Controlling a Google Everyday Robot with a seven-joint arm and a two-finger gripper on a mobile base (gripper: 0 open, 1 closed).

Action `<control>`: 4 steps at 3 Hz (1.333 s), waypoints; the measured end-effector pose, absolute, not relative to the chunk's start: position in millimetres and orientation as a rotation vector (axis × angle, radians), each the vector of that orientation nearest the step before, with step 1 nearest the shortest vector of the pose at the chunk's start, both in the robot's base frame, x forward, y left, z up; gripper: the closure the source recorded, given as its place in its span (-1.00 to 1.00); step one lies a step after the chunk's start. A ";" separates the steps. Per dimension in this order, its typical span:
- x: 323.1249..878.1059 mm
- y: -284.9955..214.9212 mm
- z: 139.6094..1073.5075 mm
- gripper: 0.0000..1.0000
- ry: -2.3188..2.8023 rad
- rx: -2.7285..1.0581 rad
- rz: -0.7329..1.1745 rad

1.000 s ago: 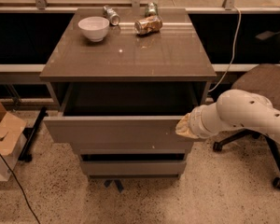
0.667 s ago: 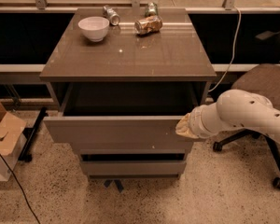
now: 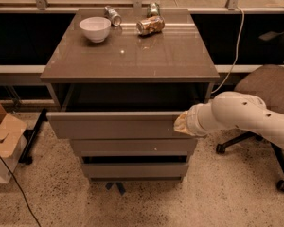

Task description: Close top drawer

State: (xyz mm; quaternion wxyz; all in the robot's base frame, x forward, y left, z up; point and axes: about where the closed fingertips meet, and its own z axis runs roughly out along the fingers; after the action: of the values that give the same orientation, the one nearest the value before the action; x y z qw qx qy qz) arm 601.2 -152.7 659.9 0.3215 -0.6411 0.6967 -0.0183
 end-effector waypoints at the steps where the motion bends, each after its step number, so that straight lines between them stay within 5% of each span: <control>1: 631.7 -150.2 654.4 1.00 1.783 -1.662 -0.097; 2: 640.3 -150.6 654.1 0.92 1.773 -1.654 -0.111; 4: 664.9 -150.2 652.4 0.00 1.745 -1.634 -0.147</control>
Offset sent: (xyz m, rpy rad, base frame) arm 0.0913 -0.0006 -0.0059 0.0039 -0.1878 -0.0105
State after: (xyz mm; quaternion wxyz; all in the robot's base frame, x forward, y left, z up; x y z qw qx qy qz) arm 664.9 -150.2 652.4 0.3646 -0.6352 0.6785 -0.0572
